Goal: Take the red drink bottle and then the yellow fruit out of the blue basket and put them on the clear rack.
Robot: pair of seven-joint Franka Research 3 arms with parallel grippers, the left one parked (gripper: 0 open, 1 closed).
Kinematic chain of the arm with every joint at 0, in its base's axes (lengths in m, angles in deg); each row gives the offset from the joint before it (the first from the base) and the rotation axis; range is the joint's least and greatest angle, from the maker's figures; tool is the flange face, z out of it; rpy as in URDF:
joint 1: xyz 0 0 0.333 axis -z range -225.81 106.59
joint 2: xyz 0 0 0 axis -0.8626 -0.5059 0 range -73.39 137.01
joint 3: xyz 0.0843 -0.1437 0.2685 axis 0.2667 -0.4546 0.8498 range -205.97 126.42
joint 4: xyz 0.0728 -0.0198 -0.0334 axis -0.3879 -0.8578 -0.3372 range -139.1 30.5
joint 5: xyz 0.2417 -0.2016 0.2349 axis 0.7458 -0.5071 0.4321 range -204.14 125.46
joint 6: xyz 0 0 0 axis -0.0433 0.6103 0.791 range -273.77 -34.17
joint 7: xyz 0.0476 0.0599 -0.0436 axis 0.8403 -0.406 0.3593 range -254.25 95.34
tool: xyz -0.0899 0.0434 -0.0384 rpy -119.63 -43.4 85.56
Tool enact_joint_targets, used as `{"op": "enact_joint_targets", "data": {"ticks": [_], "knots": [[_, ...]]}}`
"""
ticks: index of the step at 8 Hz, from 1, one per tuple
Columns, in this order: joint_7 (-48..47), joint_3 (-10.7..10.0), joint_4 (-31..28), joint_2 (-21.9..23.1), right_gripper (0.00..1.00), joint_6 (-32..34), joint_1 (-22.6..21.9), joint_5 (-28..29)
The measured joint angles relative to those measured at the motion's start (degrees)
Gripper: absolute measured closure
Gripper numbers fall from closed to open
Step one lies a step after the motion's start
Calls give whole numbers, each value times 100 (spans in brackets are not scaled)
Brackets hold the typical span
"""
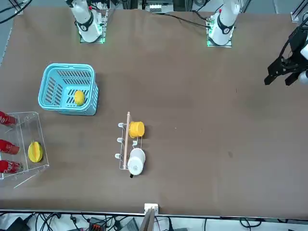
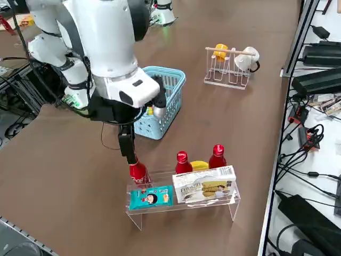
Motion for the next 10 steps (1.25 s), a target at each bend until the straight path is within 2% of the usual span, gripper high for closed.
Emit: {"op": "enact_joint_targets", "data": {"ticks": [2,3,4,8,10], "knots": [[-1003,57,83,372,0,732,-143,396],[-1683,95,-69,756,0,1082,-426,448],[-2077,109,-328,996,0,1103,-615,479],[-4527,151,-2394,2307,0,363,-1952,487],[-5209,156,-3310,2720,0,-141,-2400,487]]}}
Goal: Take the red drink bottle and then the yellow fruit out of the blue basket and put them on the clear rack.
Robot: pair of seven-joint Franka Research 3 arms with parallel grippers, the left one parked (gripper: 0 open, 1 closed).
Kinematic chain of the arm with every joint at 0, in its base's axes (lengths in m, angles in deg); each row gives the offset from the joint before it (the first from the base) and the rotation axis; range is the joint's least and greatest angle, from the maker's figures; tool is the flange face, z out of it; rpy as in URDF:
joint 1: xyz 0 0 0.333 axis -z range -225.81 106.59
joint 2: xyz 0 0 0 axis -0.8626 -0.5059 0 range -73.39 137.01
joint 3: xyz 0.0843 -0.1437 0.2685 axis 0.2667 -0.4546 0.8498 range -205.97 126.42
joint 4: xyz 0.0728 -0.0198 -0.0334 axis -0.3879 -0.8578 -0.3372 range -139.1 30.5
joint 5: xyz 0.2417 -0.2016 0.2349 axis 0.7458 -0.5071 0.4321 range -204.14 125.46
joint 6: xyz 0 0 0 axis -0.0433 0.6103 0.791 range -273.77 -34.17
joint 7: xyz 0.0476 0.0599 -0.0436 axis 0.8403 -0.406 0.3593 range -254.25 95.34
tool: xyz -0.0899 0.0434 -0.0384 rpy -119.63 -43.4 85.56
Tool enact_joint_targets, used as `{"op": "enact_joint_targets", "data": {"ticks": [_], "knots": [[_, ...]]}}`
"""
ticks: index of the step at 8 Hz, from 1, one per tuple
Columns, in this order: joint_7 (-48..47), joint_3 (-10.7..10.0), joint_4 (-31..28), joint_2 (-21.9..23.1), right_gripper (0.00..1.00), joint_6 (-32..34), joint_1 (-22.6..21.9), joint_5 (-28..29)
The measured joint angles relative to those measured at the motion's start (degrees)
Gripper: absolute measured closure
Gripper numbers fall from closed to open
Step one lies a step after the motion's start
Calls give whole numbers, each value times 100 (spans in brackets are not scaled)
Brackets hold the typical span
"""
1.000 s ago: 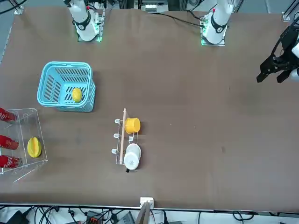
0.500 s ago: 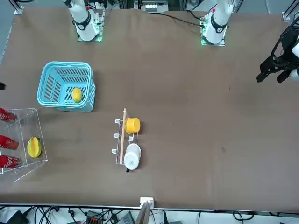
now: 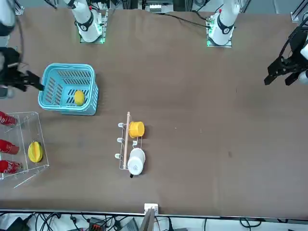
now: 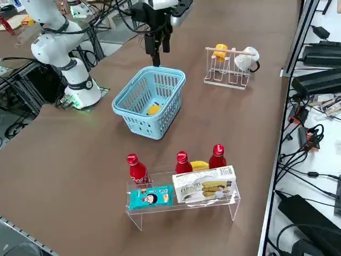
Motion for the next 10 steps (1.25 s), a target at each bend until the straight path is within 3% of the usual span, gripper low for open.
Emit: {"op": "enact_joint_targets", "data": {"ticks": [3,6,10], "knots": [[-93,-4,-1184,178,0,-756,-256,-6],[-93,-6,-2376,171,0,-2048,-326,-20],[-93,-9,-3411,63,0,-3326,-375,-323]]}}
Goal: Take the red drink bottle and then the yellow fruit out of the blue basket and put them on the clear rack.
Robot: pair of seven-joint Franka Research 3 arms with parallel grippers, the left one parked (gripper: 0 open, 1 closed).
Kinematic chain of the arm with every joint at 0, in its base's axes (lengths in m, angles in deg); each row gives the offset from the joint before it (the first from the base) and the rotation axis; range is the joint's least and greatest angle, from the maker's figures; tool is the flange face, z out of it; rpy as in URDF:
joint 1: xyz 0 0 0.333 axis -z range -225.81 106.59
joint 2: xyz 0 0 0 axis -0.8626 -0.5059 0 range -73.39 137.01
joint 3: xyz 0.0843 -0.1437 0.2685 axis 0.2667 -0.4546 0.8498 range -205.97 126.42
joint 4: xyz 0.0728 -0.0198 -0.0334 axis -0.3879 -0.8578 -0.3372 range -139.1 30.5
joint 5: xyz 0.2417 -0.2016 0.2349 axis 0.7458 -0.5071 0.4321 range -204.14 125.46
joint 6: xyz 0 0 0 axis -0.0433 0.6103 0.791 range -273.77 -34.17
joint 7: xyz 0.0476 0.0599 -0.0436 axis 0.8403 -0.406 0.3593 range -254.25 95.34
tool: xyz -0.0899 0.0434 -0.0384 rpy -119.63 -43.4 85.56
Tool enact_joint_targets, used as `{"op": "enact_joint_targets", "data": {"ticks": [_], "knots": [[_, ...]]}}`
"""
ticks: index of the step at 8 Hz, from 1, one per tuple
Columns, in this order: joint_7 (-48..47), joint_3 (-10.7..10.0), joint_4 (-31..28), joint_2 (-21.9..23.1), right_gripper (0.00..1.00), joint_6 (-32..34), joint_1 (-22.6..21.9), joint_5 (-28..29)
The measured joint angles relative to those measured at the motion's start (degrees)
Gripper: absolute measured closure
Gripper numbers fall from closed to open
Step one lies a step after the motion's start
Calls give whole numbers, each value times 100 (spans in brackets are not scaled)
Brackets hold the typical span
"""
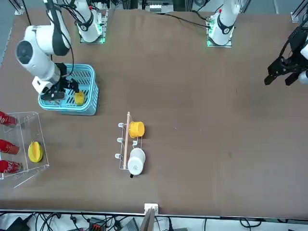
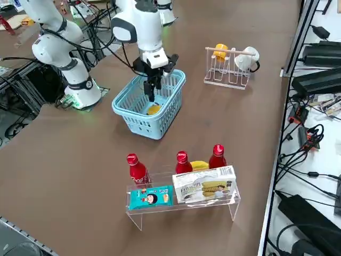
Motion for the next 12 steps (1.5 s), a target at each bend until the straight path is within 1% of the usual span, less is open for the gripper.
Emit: {"op": "enact_joint_targets", "data": {"ticks": [2,4,6,8,12], "knots": [[0,-1,-360,8,0,-454,-1,-20],[0,-7,-733,5,0,-1128,-1,-20],[0,-9,-1053,-19,0,-1660,-1,-20],[0,-9,-1162,-141,0,-2011,-1,-23],[2,-30,-1170,-558,0,-2657,0,-30]]}}
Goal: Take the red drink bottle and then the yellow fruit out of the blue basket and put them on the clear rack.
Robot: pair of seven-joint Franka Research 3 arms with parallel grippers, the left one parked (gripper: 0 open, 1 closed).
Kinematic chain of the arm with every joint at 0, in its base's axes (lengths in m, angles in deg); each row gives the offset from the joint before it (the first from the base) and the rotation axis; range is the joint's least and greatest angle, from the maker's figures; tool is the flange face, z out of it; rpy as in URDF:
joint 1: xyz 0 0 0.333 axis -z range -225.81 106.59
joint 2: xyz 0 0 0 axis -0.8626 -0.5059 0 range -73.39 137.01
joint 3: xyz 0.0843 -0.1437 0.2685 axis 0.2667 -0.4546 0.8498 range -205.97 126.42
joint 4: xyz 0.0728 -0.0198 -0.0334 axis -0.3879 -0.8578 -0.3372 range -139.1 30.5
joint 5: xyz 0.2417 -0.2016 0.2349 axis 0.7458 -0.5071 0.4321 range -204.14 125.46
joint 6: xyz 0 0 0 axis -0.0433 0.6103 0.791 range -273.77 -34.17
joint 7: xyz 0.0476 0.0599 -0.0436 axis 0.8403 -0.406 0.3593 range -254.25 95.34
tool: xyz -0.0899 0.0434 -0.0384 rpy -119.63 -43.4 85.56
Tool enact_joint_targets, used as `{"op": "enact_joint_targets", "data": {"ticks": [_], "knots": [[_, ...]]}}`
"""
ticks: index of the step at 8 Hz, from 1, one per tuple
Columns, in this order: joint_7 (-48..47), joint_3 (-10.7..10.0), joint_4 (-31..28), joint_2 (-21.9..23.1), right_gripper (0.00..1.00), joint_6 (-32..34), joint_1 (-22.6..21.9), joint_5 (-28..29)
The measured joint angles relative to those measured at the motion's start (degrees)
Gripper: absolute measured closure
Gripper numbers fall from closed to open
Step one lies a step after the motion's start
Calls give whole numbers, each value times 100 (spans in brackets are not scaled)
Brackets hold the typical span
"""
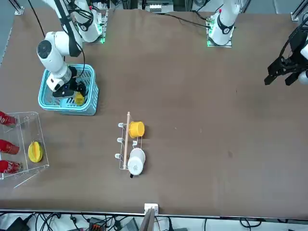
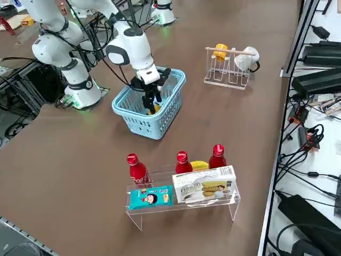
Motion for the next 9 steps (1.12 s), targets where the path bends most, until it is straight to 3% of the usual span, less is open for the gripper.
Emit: {"op": "enact_joint_targets", "data": {"ticks": [6,8,9], "knots": [[8,-15,-2,-422,0,-484,1,-11],[8,-16,-2,-430,3,-488,1,-12],[8,-16,-1,-429,12,-489,1,-11]]}}
